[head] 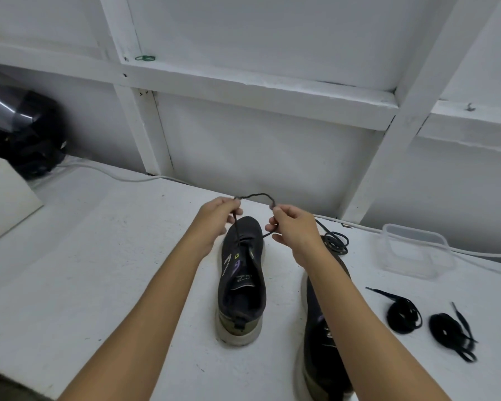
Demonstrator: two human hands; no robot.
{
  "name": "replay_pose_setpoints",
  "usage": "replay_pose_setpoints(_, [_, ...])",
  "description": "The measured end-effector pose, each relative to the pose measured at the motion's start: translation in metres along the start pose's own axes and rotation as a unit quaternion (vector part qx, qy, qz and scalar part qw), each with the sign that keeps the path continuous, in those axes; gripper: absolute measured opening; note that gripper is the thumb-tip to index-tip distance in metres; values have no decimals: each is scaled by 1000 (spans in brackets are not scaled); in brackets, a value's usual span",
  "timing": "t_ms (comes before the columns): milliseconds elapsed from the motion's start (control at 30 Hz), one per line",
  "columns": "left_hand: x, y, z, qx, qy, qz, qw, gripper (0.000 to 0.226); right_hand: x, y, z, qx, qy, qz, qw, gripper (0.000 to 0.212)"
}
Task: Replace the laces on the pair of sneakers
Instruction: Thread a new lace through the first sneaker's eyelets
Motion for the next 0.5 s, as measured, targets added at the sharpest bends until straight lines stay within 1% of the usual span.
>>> replay_pose_setpoints(67, [-18, -5, 0, -3, 48, 7, 999, 16, -2, 4, 1, 25, -6, 72, 997, 17])
replay_pose_setpoints(100, [-25, -6, 1, 4, 71, -6, 997, 16, -3, 8, 2, 51, -15, 107, 993, 19])
replay_pose_setpoints(200, [-37, -2, 3, 52, 127, -69, 988, 14, -1, 23, 7, 156, -25, 172, 972, 17])
replay_pose_setpoints(267, [-36, 0, 5, 83, 138, -95, 982, 16, 1, 31, 11, 196, -40, 205, 958, 18])
replay_pose_setpoints(333, [-32, -1, 6, 89, 142, -123, 978, 20, 5, 34, 11, 203, -55, 225, 952, 31])
replay_pose_setpoints(367, [-29, -4, 6, 76, 147, -155, 974, 24, 6, 33, 11, 202, -55, 225, 952, 35])
replay_pose_setpoints(433, [-22, -12, 6, 35, 149, -248, 957, 30, 8, 29, 10, 197, -53, 218, 954, 35])
replay_pose_setpoints(500, [-13, -19, 8, 14, 139, -309, 941, 35, 8, 22, 9, 184, -50, 206, 960, 30])
Point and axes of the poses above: each hand's wrist, its own z-axis away from the middle knuckle, its own y-axis out of the palm, x = y × z, the point moved 3 cm from there along -z, towards the middle knuckle, and after that the axes turned 10 degrees about -z, right-handed, at the moved point
